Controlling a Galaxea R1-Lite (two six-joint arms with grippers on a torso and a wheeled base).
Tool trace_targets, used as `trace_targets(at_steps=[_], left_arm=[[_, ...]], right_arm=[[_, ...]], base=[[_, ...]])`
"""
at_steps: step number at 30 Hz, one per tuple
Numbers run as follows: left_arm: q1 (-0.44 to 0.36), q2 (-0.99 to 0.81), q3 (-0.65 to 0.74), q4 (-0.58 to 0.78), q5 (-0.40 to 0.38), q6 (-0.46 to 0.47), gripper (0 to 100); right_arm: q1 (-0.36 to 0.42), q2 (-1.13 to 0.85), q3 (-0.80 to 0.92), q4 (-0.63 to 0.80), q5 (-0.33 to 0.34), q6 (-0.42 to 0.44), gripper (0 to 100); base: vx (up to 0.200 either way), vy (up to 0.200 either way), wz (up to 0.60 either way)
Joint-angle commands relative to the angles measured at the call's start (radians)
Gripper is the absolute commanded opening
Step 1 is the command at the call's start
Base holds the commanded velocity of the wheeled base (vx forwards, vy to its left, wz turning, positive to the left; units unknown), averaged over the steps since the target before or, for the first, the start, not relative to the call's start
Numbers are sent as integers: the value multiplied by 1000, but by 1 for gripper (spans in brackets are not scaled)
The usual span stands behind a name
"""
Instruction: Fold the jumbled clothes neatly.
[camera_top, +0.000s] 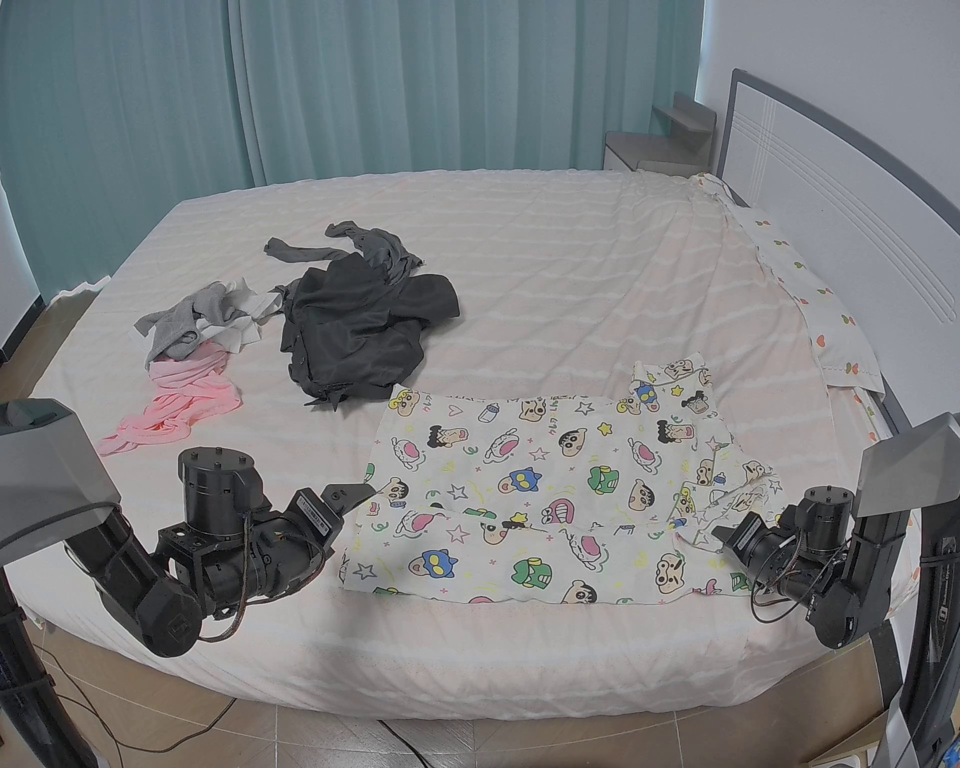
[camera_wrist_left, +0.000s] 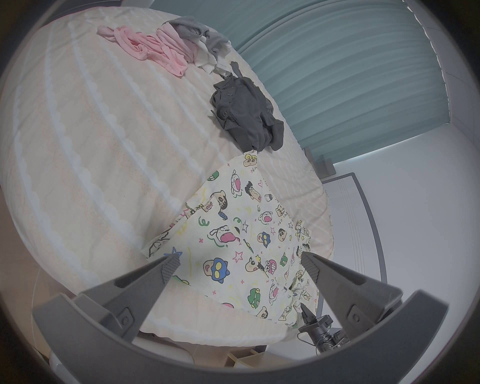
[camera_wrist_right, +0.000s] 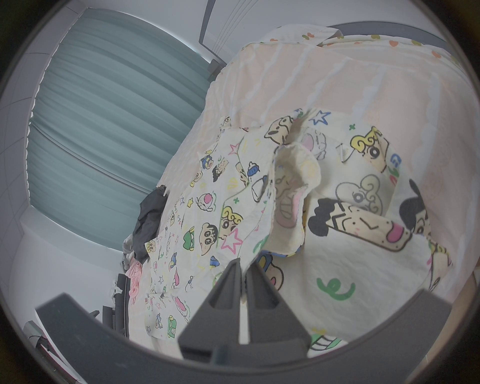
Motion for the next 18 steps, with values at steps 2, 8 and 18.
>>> trace_targets(at_steps=[2,8,18], left_arm=[[0,3,1,0,0,-1,100],[0,3,1,-1,2,-1,100],[1,3,4,0,2,-1,100]], right_arm=[[7,-47,17,-12,-16,0,0],[43,-148,9,31,-56,-8,0],[57,-328,-26,295,-57,-12,0]], base=[[0,0,0],[0,0,0],[0,0,0]])
